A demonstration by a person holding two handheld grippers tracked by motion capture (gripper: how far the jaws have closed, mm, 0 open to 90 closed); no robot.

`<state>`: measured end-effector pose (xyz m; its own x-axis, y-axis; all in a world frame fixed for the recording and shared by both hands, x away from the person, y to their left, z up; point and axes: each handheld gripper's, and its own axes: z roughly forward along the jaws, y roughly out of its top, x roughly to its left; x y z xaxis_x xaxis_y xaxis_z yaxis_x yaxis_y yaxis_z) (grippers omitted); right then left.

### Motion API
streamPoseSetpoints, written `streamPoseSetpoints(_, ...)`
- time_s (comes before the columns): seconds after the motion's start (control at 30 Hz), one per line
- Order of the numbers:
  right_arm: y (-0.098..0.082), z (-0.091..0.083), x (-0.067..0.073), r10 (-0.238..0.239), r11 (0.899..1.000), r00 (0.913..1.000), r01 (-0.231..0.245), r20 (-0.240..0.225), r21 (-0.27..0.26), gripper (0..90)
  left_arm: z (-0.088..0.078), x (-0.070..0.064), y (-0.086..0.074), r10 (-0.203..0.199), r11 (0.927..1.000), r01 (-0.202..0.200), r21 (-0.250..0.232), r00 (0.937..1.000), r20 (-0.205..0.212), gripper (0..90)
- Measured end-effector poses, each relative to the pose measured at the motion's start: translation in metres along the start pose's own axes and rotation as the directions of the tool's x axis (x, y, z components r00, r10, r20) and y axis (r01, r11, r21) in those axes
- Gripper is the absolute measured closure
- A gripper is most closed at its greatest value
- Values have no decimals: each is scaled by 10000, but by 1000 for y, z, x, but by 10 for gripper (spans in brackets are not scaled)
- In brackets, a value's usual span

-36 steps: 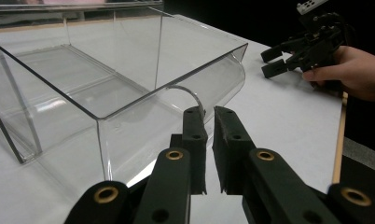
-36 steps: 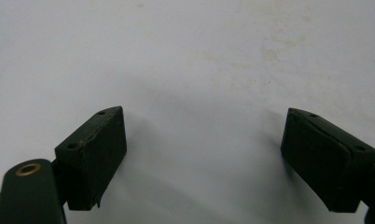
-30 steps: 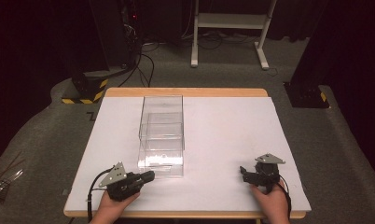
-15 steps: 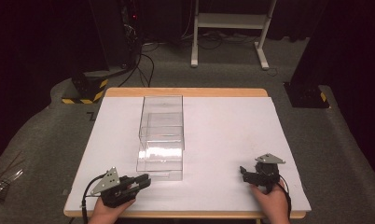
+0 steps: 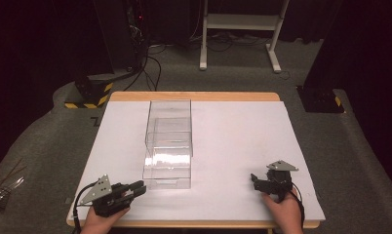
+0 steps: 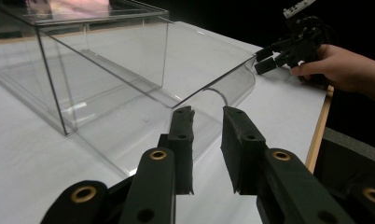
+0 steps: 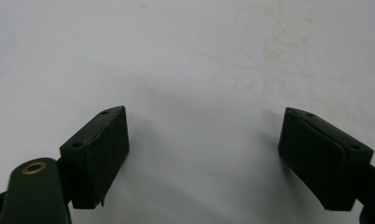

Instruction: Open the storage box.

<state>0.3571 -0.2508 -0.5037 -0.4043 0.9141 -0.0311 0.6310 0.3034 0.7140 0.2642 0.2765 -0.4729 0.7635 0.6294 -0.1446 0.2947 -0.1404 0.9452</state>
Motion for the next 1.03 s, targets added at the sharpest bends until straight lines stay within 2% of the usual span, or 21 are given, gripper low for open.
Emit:
streamPoseSetpoints(0.03,0,0,0,1,10000,10000,-1,0,-1,163,-1,2,0,8,10000,-8,17,9999,-105,728)
streamPoseSetpoints(0.17,0,0,0,2,10000,10000,-2,-1,1,163,-7,15,-6,-364,9993,366,21,9972,-653,690)
streamPoseSetpoints(0.2,0,0,0,2,10000,10000,-2,-1,1,163,-7,15,-6,-364,9993,366,21,9972,-653,681)
streamPoseSetpoints(0.23,0,0,0,1,10000,10000,-1,-5,1,163,-9,22,-9,-431,9989,448,136,9929,-1107,674)
streamPoseSetpoints(0.3,0,0,0,5,10000,10000,-5,-5,4,163,-10,28,-12,-594,9975,649,271,9836,-1703,659)
streamPoseSetpoints(0.33,0,0,0,3,10000,10000,-3,-5,3,163,-11,32,-14,-554,9971,646,392,9780,-2013,646)
streamPoseSetpoints(0.37,0,0,0,16,10000,10000,-16,-5,5,163,-12,35,-15,-538,9963,681,516,9691,-2407,628)
streamPoseSetpoints(0.4,0,0,0,5,10000,10000,-5,-5,2,163,-12,37,-16,-542,9953,731,628,9633,-2629,615)
streamPoseSetpoints(0.43,0,0,0,3,10000,10000,-3,-5,2,163,-11,39,-18,-496,9939,759,797,9555,-2909,604)
streamPoseSetpoints(0.47,0,0,0,2,10000,10000,-2,-5,1,163,-11,41,-19,-274,9916,683,1101,9411,-3371,589)
streamPoseSetpoints(0.57,0,0,0,17,10000,10000,-17,-4,6,163,-6,46,-22,111,9806,783,1795,8930,-4500,529)
streamPoseSetpoints(0.6,0,0,0,17,10000,10000,-17,-1,5,163,-5,47,-23,197,9770,844,1959,8787,-4770,507)
streamPoseSetpoints(0.63,0,0,0,16,10000,10000,-16,-2,6,163,-3,49,-25,350,9709,912,2213,8606,-5081,486)
streamPoseSetpoints(0.67,0,0,0,18,10000,10000,-18,-3,5,163,-2,50,-25,346,9646,1109,2393,8464,-5314,467)
streamPoseSetpoints(0.7,0,0,0,19,10000,10000,-19,-3,6,163,-1,53,-25,211,9614,1322,2412,8390,-5438,449)
streamPoseSetpoints(0.73,0,0,0,17,10000,10000,-17,-2,5,163,-2,55,-25,8,9594,1545,2360,8352,-5499,438)
streamPoseSetpoints(0.8,0,0,0,15,10000,10000,-15,-2,5,163,-2,57,-25,-190,9587,1748,2242,8261,-5632,424)
streamPoseSetpoints(0.87,0,0,0,18,10000,10000,-18,-2,6,163,-1,59,-25,-349,9531,1984,2287,8222,-5681,413)
streamPoseSetpoints(0.93,0,0,0,18,10000,10000,-18,-2,4,163,-1,61,-25,-514,9467,2212,2343,8215,-5679,403)
streamPoseSetpoints(1.03,0,0,0,9,10000,10000,-9,-7,1,164,3,64,-25,-609,9278,2548,2724,8239,-5634,379)
